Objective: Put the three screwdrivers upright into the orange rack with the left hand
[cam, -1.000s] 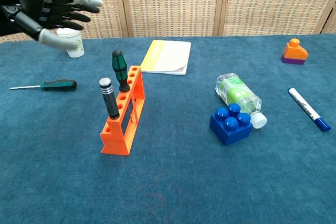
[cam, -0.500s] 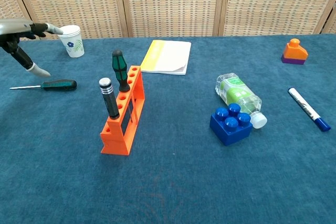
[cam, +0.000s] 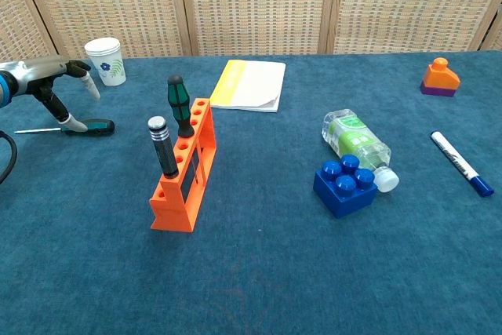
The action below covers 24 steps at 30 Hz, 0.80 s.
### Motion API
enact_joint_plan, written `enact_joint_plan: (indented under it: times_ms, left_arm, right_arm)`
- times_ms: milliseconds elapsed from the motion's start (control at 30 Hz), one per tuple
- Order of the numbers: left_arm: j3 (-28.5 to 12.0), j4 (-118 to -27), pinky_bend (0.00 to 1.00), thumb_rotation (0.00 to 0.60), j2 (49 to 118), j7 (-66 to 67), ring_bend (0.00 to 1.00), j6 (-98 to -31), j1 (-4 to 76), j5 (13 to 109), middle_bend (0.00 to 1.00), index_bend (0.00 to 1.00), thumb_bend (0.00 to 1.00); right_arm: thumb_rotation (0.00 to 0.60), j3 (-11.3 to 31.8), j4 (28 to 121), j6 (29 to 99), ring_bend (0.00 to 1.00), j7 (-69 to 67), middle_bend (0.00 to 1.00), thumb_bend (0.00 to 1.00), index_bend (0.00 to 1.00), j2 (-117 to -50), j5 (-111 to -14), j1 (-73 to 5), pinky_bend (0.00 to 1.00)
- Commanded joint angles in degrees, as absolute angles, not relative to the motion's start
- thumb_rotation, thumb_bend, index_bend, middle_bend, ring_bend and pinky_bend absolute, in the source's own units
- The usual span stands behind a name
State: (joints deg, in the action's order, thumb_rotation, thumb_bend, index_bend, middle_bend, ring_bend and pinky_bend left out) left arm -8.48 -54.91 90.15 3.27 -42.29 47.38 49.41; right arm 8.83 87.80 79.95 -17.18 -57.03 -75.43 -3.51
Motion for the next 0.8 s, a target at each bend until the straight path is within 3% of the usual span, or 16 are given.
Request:
enact_joint_plan:
  times_ms: [33,200,800]
  left_arm:
    - [-9.4,-50.6,0.0,0.6,92.9,2.9,0.0,-39.5,48.1,49.5,0.0,0.37,0.15]
    - [-10.4,-45.4,0.0,0.6,95.7,2.1,0.0,-36.4,48.5,49.6,0.0,0.38,0.22]
    - [-13.3,-37.0,0.0,0.6,99.8,-2.5,0.0,-31.2,48.7,53.6,0.0,0.42,0.25]
  right_arm:
    - [0.6,8.9,87.6,79.8,0.0,-17.1,0.0,0.0,0.0,-57.1,-75.2,-3.5,0.0]
    - [0.6,9.2,87.3,78.7,0.0,-16.6,0.0,0.0,0.0,-57.3,-74.3,-3.9,0.0]
    - [0.6,9.9,86.8,77.4,0.0,-14.9,0.0,0.0,0.0,-58.1,-72.8,-4.5,0.0]
